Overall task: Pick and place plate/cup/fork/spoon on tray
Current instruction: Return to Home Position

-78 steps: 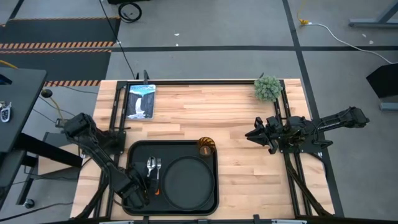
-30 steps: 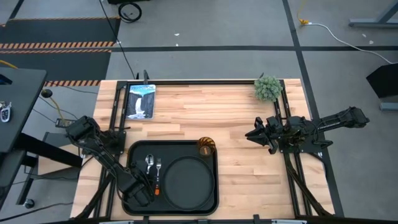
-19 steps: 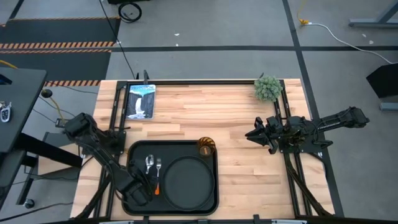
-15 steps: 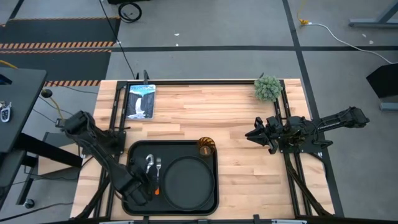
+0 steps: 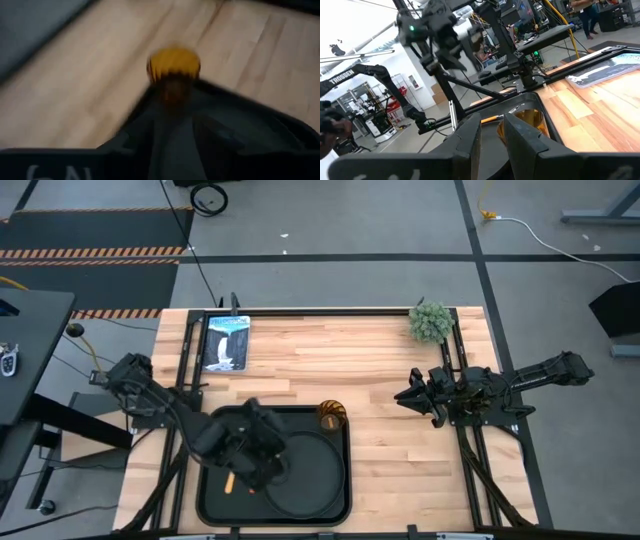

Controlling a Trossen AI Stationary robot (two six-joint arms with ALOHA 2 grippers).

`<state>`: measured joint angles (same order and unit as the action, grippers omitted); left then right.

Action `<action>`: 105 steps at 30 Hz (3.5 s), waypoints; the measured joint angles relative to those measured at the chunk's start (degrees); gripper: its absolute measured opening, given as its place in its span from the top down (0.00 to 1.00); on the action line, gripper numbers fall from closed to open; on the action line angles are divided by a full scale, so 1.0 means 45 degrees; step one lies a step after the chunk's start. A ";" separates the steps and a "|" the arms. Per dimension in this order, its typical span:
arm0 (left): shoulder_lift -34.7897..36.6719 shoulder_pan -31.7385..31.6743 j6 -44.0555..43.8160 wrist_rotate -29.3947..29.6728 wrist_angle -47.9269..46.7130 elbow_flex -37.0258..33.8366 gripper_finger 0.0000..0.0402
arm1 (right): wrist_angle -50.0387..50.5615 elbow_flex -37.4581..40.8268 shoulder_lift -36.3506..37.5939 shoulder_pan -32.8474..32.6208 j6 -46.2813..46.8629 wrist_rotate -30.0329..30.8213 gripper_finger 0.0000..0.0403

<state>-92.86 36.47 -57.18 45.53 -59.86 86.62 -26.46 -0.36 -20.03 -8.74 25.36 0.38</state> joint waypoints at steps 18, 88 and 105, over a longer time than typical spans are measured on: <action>-0.0010 -0.3383 1.2040 -0.0279 0.6190 0.0882 0.65 | 0.0075 -0.0003 0.0182 -0.0069 0.0000 0.0005 0.78; 1.2569 -0.1686 1.1122 -1.1094 2.0831 -1.6573 0.65 | 0.0078 -0.0002 0.0194 -0.0088 -0.0002 0.0000 0.78; 1.8565 -0.1734 0.9579 -1.2302 1.6724 -1.9139 0.65 | 0.0077 -0.0001 0.0194 -0.0085 -0.0001 0.0000 0.78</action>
<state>-9.32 28.67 -14.07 -9.82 15.40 0.49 -26.11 -0.36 -19.16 -9.13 25.36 0.38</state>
